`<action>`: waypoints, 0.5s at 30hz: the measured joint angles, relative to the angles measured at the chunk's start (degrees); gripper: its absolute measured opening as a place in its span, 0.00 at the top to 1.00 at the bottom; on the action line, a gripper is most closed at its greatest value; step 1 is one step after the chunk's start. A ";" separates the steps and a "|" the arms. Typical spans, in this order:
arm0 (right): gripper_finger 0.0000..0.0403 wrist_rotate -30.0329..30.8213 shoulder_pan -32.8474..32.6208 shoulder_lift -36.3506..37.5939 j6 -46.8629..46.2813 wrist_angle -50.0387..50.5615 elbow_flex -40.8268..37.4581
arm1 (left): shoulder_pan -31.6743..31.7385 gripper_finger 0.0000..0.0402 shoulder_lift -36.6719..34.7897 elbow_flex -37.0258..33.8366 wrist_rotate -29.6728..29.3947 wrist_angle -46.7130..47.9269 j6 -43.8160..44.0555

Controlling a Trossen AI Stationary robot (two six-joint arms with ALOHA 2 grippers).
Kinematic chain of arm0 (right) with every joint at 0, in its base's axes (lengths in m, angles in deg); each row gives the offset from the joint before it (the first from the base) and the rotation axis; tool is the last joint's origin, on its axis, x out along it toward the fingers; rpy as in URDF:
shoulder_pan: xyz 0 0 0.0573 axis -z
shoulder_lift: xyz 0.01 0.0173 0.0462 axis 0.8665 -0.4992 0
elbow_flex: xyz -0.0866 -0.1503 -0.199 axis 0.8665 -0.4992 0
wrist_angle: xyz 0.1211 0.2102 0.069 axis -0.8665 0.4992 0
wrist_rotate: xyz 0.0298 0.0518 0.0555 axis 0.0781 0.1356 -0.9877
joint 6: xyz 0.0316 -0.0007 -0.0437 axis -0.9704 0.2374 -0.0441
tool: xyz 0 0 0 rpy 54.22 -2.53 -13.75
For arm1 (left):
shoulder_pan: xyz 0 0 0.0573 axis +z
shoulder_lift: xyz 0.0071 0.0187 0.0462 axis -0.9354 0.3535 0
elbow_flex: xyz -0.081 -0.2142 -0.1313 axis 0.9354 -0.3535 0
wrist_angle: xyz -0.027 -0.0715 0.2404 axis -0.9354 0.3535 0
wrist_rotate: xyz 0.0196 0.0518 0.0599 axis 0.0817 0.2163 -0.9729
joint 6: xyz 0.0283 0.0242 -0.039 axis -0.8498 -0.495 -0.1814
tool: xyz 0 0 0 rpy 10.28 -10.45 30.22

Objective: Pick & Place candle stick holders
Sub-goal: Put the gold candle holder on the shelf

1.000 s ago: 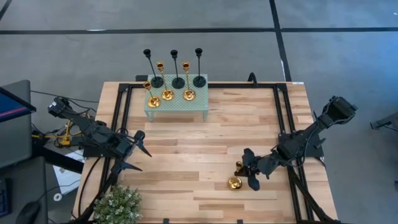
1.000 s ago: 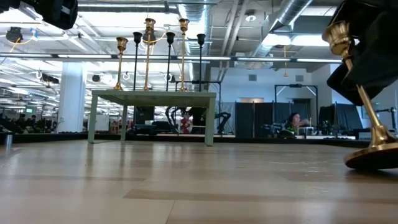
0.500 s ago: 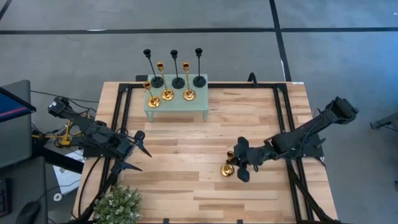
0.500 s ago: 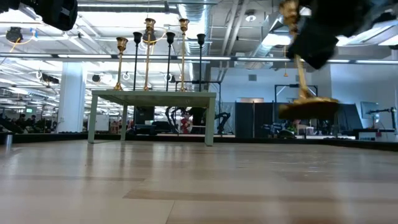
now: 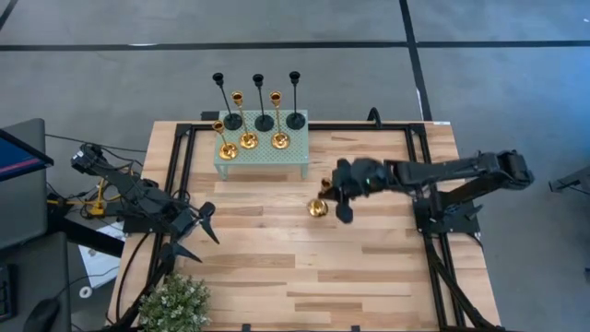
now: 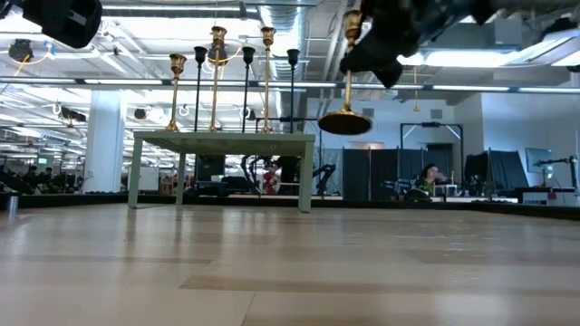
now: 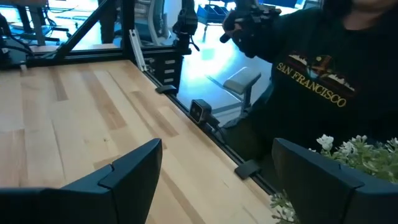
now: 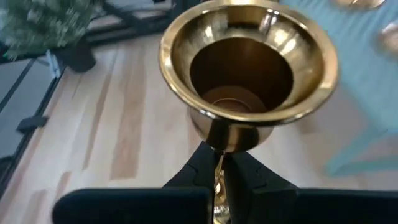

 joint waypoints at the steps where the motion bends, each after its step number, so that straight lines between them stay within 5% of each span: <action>1: 1.00 -0.95 1.42 0.00 1.16 -0.02 0.67 | 0.01 0.24 0.00 0.00 -0.01 0.00 -0.02; 9: 1.00 -5.62 9.36 -0.61 6.76 -0.07 6.27 | 0.00 0.24 0.00 0.00 -0.01 0.02 -0.17; 15: 1.00 -9.28 12.80 -8.14 9.75 2.65 13.23 | -0.02 0.24 0.02 0.00 -0.05 0.09 -0.17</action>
